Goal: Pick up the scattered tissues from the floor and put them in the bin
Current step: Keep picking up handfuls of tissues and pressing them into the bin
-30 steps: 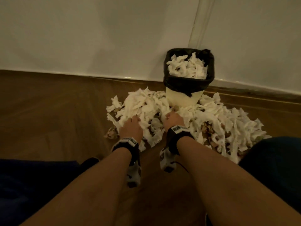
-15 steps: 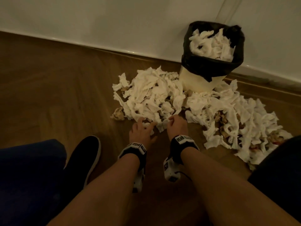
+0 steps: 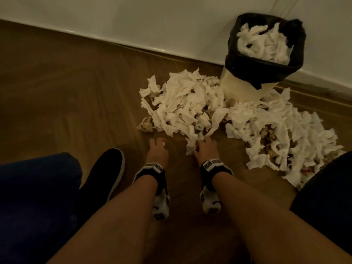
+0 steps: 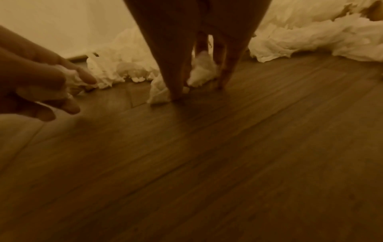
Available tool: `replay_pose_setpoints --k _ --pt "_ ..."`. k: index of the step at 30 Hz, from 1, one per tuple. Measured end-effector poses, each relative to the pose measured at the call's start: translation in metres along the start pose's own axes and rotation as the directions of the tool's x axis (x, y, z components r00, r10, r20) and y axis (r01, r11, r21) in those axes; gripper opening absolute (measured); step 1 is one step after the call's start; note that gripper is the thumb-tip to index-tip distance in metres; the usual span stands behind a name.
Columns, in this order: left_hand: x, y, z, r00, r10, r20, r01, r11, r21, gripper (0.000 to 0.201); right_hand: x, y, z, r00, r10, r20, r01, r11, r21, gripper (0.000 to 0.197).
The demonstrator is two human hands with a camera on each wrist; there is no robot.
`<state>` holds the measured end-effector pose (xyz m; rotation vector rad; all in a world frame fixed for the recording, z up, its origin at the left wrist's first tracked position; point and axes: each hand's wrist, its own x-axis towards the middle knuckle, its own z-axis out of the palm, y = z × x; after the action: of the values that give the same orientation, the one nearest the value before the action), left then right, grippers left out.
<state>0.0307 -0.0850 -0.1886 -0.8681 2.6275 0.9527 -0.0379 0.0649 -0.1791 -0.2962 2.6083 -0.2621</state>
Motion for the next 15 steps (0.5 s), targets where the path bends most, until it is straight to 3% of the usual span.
replay_pose_setpoints --k 3,5,8,11,15 --pt "-0.001 -0.001 -0.004 0.999 -0.021 -0.024 0.021 1.000 -0.003 0.030 0.001 0.002 -0.002 0.999 0.034 0.008 -0.035 0.997 0.072 0.026" --pt "-0.002 0.001 -0.005 0.999 0.003 -0.032 -0.003 1.000 -0.002 0.028 0.002 0.007 -0.004 0.991 0.133 -0.009 -0.122 0.932 0.341 0.018" --pt "-0.003 0.007 -0.003 0.997 0.070 -0.020 -0.069 0.997 0.034 0.026 0.000 0.017 -0.003 0.951 0.309 -0.016 -0.214 0.694 0.687 0.016" --pt "-0.002 0.015 -0.001 0.997 0.076 -0.007 -0.076 0.997 0.008 0.027 -0.002 0.020 -0.004 0.915 0.374 0.154 -0.320 0.438 0.840 0.044" --pt "-0.002 0.022 0.004 0.997 0.084 0.002 -0.083 0.996 -0.029 0.027 -0.001 0.032 -0.004 0.809 0.468 0.356 -0.438 0.075 0.896 0.020"
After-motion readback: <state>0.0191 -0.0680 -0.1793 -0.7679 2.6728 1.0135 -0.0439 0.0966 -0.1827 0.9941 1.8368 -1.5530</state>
